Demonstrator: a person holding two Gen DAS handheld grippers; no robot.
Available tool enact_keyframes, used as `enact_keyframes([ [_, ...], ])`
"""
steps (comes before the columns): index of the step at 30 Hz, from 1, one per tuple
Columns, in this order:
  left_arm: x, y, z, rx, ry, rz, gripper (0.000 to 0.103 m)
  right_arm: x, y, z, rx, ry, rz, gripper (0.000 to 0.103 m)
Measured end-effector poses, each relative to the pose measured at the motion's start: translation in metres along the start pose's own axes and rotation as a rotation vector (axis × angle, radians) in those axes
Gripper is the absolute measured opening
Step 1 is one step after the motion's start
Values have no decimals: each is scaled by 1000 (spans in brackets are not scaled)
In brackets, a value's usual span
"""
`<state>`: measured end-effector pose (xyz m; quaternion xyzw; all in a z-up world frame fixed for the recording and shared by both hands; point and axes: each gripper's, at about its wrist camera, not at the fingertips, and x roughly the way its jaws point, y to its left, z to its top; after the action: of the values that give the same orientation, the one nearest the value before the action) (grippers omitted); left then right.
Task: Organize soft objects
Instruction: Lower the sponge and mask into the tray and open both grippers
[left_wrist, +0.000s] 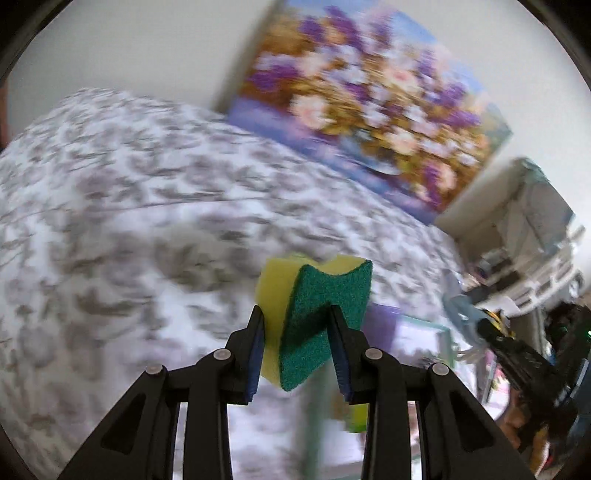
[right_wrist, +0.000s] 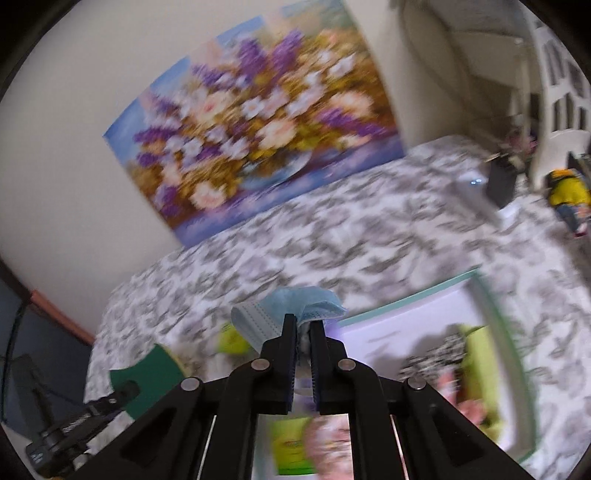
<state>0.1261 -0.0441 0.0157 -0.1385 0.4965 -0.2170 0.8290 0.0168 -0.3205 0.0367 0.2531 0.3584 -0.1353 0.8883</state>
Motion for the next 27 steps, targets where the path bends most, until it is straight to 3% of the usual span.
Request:
enact_keyframes([
  [7, 51, -52, -23, 56, 94, -69, 35, 2, -59, 5, 76, 22, -103, 7],
  [15, 86, -67, -38, 42, 144, -82, 36, 21, -114, -2, 145, 88, -150, 8],
  [25, 93, -56, -37, 0, 204, -46, 42, 43, -118, -12, 134, 178, -181, 11],
  [27, 91, -57, -37, 6, 213, -39, 48, 42, -114, -11, 112, 189, -192, 18],
])
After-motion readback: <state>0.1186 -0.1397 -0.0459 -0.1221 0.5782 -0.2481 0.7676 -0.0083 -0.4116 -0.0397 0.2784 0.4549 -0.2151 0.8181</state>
